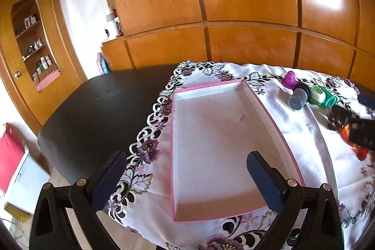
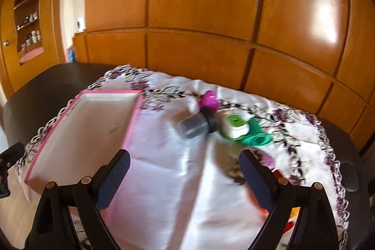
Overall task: Organize rigid objects
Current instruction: 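Move both tools toward the toy cluster beside the pink tray, then grasp the black-and-clear cup with the left tool while the right tool grasps the magenta cup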
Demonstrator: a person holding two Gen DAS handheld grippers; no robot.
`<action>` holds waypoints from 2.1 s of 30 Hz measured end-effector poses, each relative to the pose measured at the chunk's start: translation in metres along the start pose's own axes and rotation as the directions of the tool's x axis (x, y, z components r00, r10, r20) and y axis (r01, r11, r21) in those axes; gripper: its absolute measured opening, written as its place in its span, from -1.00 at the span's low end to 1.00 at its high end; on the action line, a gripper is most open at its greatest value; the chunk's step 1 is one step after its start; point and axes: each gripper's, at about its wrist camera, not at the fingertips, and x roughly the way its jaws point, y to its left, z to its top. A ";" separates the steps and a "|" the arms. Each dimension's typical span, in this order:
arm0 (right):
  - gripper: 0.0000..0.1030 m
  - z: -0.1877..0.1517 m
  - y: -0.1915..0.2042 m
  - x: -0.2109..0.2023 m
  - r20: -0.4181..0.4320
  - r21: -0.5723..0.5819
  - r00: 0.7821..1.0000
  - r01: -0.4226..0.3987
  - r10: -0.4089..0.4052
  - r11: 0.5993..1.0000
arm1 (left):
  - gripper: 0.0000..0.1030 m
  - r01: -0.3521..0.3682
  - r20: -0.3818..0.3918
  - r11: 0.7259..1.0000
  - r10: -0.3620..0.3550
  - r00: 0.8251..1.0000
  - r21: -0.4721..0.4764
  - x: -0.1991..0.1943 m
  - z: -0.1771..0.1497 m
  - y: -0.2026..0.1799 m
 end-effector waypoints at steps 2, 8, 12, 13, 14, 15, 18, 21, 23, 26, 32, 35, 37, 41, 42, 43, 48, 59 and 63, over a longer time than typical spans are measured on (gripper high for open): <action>0.85 0.004 -0.019 0.001 0.000 0.014 1.000 0.020 -0.020 1.000 | 0.99 0.003 -0.001 1.000 -0.003 1.000 0.010 0.001 0.001 -0.003; 0.85 0.010 -0.070 0.007 -0.002 0.073 0.997 0.082 -0.082 0.994 | 0.99 0.026 -0.012 0.999 -0.025 1.000 0.032 0.004 0.004 -0.013; 0.85 0.013 -0.106 0.016 -0.013 0.093 0.993 0.114 -0.114 0.989 | 0.99 0.052 -0.027 0.997 -0.051 0.998 0.054 0.007 0.006 -0.021; 0.85 0.013 -0.113 0.020 -0.020 0.101 0.992 0.123 -0.122 0.987 | 0.99 0.071 -0.030 0.996 -0.069 0.997 0.059 0.008 0.007 -0.024; 0.85 0.013 -0.124 0.025 -0.030 0.117 0.991 0.130 -0.128 0.985 | 0.99 0.084 -0.029 0.995 -0.083 0.996 0.061 0.007 0.009 -0.025; 0.85 0.011 -0.138 0.031 -0.044 0.144 0.991 0.133 -0.128 0.980 | 0.99 0.104 -0.027 0.993 -0.102 0.994 0.065 0.007 0.011 -0.028; 0.85 0.000 -0.174 0.048 -0.123 0.301 0.987 0.136 -0.103 0.944 | 0.99 0.177 -0.030 0.980 -0.175 0.984 0.087 0.009 0.021 -0.041; 0.85 -0.006 -0.196 0.050 -0.147 0.422 0.988 0.105 -0.046 0.901 | 0.99 0.256 -0.032 0.962 -0.254 0.967 0.100 0.014 0.033 -0.059; 0.85 -0.008 -0.203 0.049 -0.139 0.451 0.990 0.090 -0.029 0.888 | 0.99 0.307 -0.044 0.946 -0.304 0.952 0.103 0.020 0.044 -0.072; 0.85 -0.012 -0.209 0.049 -0.145 0.494 0.989 0.069 0.004 0.867 | 0.99 0.365 -0.064 0.923 -0.360 0.931 0.122 0.032 0.061 -0.096; 0.85 -0.012 -0.212 0.046 -0.127 0.523 0.992 0.050 0.020 0.851 | 0.99 0.421 -0.135 0.889 -0.401 0.906 0.182 0.067 0.085 -0.145; 0.85 -0.011 -0.213 0.045 -0.116 0.530 0.993 0.042 0.023 0.847 | 0.99 0.454 -0.199 0.868 -0.417 0.887 0.203 0.089 0.094 -0.170; 0.85 -0.011 -0.214 0.045 -0.111 0.535 0.993 0.035 0.029 0.844 | 0.99 0.439 -0.233 0.870 -0.390 0.891 0.222 0.104 0.097 -0.183; 0.85 -0.011 -0.215 0.043 -0.102 0.537 0.994 0.029 0.030 0.843 | 0.99 0.443 -0.290 0.864 -0.372 0.882 0.239 0.133 0.100 -0.205; 0.85 -0.010 -0.215 0.043 -0.101 0.536 0.994 0.031 0.028 0.844 | 0.99 0.447 -0.293 0.858 -0.373 0.880 0.251 0.138 0.101 -0.209; 0.85 -0.010 -0.215 0.043 -0.102 0.535 0.994 0.031 0.028 0.844 | 0.99 0.445 -0.292 0.856 -0.368 0.883 0.265 0.143 0.102 -0.214; 0.85 -0.010 -0.214 0.047 -0.110 0.534 0.993 0.023 0.042 0.845 | 0.99 0.455 -0.322 0.839 -0.360 0.876 0.299 0.164 0.112 -0.232; 0.85 -0.012 -0.214 0.050 -0.121 0.531 0.992 0.033 0.038 0.847 | -0.17 0.521 -0.423 0.808 -0.385 0.820 0.275 0.203 0.106 -0.254; 0.86 -0.012 -0.213 0.051 -0.129 0.521 0.991 0.039 0.033 0.853 | -0.17 0.537 -0.376 0.806 -0.431 0.820 0.248 0.177 0.095 -0.239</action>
